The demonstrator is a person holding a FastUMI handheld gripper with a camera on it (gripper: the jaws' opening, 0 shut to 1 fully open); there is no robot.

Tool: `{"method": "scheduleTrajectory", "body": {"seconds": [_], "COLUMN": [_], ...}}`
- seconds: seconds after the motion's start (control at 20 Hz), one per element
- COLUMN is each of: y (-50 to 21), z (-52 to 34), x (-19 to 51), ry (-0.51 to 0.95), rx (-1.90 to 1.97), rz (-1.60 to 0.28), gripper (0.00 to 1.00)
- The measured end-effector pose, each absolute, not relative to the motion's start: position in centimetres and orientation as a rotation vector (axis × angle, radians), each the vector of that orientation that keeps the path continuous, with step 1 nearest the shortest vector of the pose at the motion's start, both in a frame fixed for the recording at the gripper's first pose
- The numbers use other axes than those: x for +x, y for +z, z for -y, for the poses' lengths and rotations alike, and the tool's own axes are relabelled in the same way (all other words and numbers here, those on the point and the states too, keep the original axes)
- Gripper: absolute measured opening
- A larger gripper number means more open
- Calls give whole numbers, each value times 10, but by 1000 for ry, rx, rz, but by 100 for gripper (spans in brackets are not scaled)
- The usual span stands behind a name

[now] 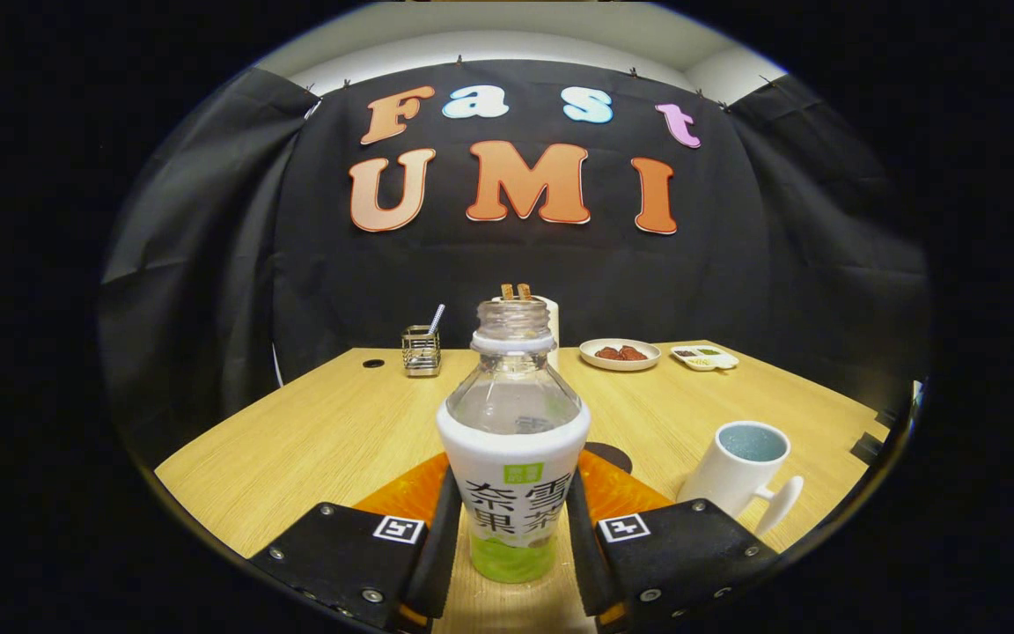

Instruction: Take the bottle from table, then pour the juice into the cup, finally place the bottle on the coaster

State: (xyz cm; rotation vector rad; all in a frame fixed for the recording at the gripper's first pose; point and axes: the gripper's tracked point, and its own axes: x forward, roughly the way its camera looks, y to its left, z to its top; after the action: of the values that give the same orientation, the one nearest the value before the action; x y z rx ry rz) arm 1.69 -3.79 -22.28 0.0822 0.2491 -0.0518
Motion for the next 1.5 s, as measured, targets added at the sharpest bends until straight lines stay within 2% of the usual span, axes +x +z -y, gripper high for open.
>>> {"method": "scheduleTrajectory", "body": {"seconds": [0.6,1.5], "y": [-152,-153], "z": [65,105], "x": [35,59], "ry": [-72,-135], "rx": [574,1181], "rz": [-155,-102], "gripper": [57,58]}}
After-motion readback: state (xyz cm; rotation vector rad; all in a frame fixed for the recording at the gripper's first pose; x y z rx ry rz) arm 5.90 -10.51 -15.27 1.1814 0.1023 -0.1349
